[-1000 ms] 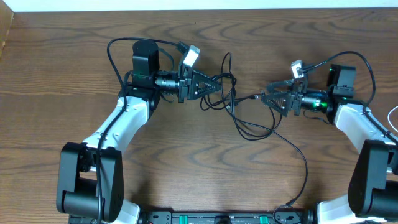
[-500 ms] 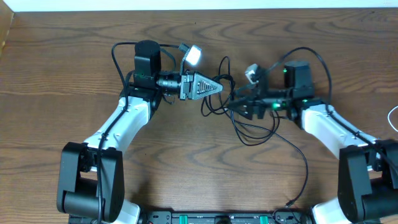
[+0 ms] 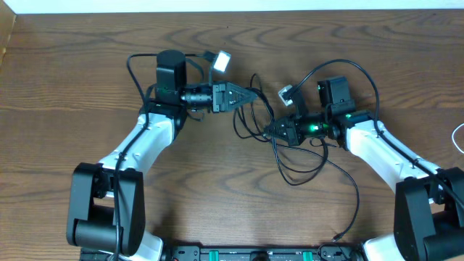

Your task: Untangle cables

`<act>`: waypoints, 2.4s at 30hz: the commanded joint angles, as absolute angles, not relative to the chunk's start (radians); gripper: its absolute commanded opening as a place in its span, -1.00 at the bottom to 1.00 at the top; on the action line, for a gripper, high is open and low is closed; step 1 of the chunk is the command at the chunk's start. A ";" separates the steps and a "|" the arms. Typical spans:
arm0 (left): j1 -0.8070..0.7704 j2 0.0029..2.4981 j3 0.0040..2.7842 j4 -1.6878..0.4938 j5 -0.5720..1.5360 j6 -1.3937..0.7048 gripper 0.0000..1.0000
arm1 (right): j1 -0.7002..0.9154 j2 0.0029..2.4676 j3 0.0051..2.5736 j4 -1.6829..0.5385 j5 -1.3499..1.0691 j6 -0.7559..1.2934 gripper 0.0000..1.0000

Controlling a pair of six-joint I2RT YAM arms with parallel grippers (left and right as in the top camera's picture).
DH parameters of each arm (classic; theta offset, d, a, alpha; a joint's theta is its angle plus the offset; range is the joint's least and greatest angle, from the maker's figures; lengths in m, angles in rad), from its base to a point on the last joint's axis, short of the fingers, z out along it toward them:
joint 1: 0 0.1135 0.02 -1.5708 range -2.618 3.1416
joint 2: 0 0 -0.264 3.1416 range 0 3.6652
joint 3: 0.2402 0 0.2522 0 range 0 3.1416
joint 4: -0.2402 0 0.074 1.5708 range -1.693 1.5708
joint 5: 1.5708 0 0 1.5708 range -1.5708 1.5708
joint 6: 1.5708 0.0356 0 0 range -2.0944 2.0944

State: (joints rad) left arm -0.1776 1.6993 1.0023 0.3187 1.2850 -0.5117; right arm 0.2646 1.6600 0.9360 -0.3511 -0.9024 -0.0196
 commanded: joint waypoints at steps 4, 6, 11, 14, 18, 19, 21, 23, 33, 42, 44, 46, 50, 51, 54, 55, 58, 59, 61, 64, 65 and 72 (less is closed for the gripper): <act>-0.037 1.679 1.038 0.062 0.709 -0.564 -0.85 | 0.184 1.635 0.888 -0.439 -0.905 -0.085 -0.97; -0.036 1.679 1.038 -0.052 0.636 -0.563 -0.85 | 0.156 1.602 0.888 -0.416 -1.100 -0.162 -0.97; -0.070 1.679 1.038 -0.238 0.525 -0.558 -0.85 | 0.085 1.544 0.888 -0.309 -1.328 -0.171 -0.97; -0.076 1.679 1.038 -0.317 0.371 -0.555 -0.85 | -0.018 1.522 0.888 -0.298 -1.270 -0.106 -0.98; -0.074 1.679 1.038 -0.388 0.178 -0.558 -0.85 | -0.187 1.505 0.888 -0.295 -1.158 0.016 -0.97; -0.074 1.679 1.038 -0.392 0.168 -0.571 -0.85 | -0.233 1.505 0.888 -0.296 -1.125 0.058 -0.97; -0.075 1.679 1.038 -0.387 0.212 -0.619 -0.85 | -0.286 1.505 0.888 -0.303 -1.121 0.097 -0.97; -0.079 1.679 1.038 -0.331 0.380 -0.612 -0.85 | -0.295 1.505 0.888 -0.308 -1.136 0.096 -0.97; -0.193 1.679 1.038 -0.065 0.961 -0.487 -0.85 | 0.078 1.513 0.888 -0.272 -0.983 -0.179 0.01; -0.232 1.679 1.038 -0.070 0.878 -0.463 -0.85 | 0.342 1.557 0.888 -0.104 -0.451 -0.150 0.16; -0.231 1.679 1.038 -0.095 0.677 -0.464 -0.85 | 0.367 1.582 0.888 -0.092 -0.437 -0.137 0.20; -0.234 1.680 1.038 -0.132 0.514 -0.464 -0.85 | 0.379 1.605 0.888 -0.075 -0.437 -0.120 0.24; -0.242 1.697 1.038 -0.228 0.326 -0.464 -0.85 | 0.412 1.689 0.888 -0.006 -0.440 -0.119 0.28; -0.242 1.704 1.038 -0.242 0.323 -0.464 -0.85 | 0.418 1.703 0.888 0.014 -0.440 -0.108 0.28; -0.242 1.737 1.038 -0.253 0.311 -0.464 -0.85 | 0.438 1.721 0.888 0.064 -0.463 -0.091 0.26; -0.242 1.752 1.038 -0.250 0.300 -0.464 -0.85 | 0.449 1.721 0.888 0.074 -0.466 -0.091 0.18; -0.241 1.780 1.038 -0.249 0.300 -0.464 -0.85 | 0.475 1.730 0.888 0.080 -0.462 -0.115 0.01; -0.241 1.790 1.038 -0.249 0.301 -0.465 -0.85 | 0.481 1.740 0.888 0.088 -0.462 -0.126 -0.03; -0.241 1.796 1.038 -0.249 0.300 -0.464 -0.85 | 0.486 1.757 0.888 0.106 -0.463 -0.128 -0.06; -0.241 1.796 1.038 -0.249 0.301 -0.464 -0.85 | 0.496 1.785 0.888 0.161 -0.462 -0.129 -0.09; -0.241 1.796 1.038 -0.249 0.301 -0.464 -0.86 | 0.499 1.807 0.888 0.205 -0.462 -0.129 -0.10; -0.241 1.796 1.038 -0.249 0.301 -0.464 -0.85 | 0.525 1.898 0.888 0.380 -0.463 -0.134 -0.06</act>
